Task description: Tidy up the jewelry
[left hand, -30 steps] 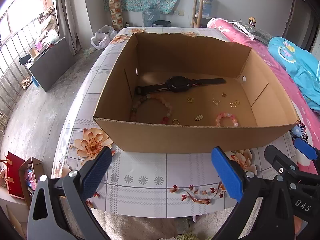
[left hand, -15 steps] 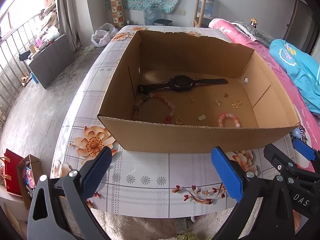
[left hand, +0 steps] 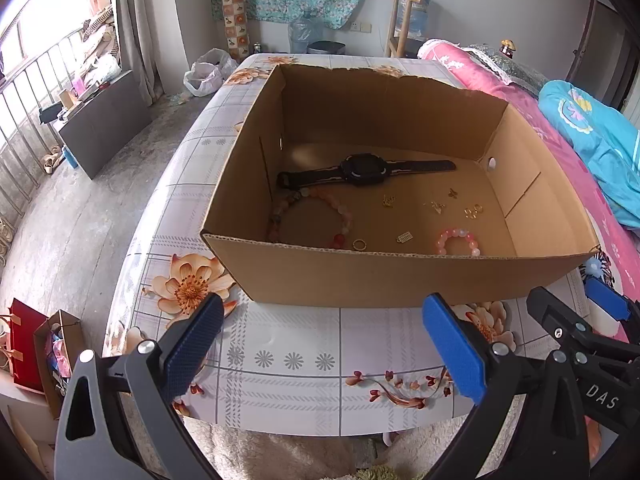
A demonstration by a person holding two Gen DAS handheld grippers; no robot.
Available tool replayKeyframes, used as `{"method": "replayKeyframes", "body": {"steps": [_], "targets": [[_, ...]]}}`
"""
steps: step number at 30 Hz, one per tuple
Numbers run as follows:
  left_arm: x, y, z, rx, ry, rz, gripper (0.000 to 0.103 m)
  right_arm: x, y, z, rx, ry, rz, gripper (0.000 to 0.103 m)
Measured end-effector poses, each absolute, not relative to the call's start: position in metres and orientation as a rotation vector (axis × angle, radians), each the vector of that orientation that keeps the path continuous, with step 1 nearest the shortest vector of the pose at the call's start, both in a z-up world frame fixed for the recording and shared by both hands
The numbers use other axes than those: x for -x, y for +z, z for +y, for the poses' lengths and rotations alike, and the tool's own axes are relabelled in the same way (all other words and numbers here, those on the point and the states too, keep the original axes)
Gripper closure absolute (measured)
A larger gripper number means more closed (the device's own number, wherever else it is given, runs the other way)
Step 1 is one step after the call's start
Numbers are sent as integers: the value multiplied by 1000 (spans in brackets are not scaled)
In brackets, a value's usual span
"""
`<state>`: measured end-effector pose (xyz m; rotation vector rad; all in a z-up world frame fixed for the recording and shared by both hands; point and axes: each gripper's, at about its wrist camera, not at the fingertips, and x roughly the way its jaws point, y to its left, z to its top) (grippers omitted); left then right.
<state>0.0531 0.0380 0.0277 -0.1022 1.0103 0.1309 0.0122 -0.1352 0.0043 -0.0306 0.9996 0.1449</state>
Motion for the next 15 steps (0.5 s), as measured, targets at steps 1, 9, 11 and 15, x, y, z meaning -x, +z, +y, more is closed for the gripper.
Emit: {"method": "replayKeyframes", "body": {"steps": [1, 9, 11, 15], "targets": [[-53, 28, 38, 103, 130, 1010, 5, -12, 4, -135, 30, 145, 1000, 8], [-53, 29, 37, 99, 128, 1007, 6, -12, 5, -136, 30, 146, 1000, 8], [-53, 29, 37, 98, 128, 1007, 5, -13, 5, -136, 30, 147, 1000, 8], [-52, 29, 38, 102, 127, 1008, 5, -12, 5, -136, 30, 146, 1000, 8]]}}
